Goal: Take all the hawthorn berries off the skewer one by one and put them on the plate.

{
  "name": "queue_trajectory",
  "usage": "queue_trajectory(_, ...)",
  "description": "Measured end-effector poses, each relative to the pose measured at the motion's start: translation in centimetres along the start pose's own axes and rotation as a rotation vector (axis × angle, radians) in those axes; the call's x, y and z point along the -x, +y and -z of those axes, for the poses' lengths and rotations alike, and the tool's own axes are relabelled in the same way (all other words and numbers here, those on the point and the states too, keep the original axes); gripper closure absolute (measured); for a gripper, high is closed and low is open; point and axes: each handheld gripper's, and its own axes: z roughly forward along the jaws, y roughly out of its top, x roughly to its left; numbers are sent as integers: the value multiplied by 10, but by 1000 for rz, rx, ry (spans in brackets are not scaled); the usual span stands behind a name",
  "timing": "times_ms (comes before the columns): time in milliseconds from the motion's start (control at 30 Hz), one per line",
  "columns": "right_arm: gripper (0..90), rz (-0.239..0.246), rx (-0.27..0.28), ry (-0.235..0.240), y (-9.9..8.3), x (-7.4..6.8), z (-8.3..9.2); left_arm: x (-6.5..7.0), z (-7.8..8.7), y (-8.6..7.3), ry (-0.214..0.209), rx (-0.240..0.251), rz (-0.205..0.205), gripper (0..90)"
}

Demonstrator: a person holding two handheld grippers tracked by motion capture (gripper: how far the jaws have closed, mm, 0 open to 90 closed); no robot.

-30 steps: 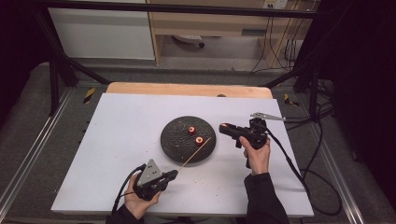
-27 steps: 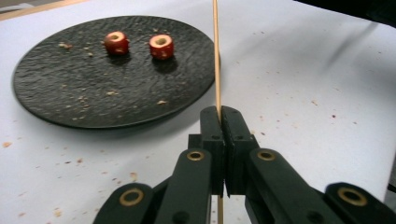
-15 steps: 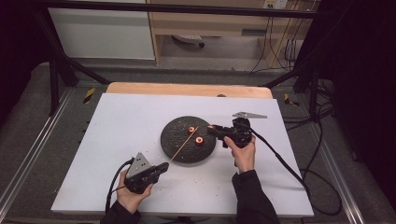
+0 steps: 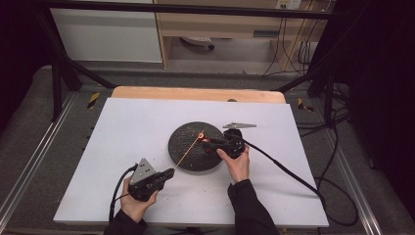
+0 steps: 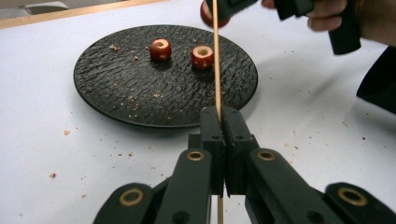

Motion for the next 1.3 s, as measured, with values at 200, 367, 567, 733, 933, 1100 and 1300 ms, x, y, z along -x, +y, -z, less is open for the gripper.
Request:
queue_trajectory(200,648,8,-32,0,-14,0,-15,0,0,0,1,-1,0,884)
queue_trajectory(367,647,22,-69,-10,-24,1,-25,0,0,0,1,-3,-1,883)
queue_trajectory(567,631,41,-104,-24,-30,2,-30,0,-1,0,1,-6,1,883)
queue_trajectory(733,552,74,-89,-32,-28,-2,-23,0,-3,0,1,-12,3,883)
queue_trajectory(933,424,107,-55,-52,-23,-7,2,-1,-3,5,-1,-17,5,883)
queue_trajectory(1100,239,124,-29,-69,-28,-2,26,-3,-6,10,-3,-33,13,883)
queue_trajectory(1300,62,173,-44,-105,-40,7,47,-12,-8,20,7,-47,33,883)
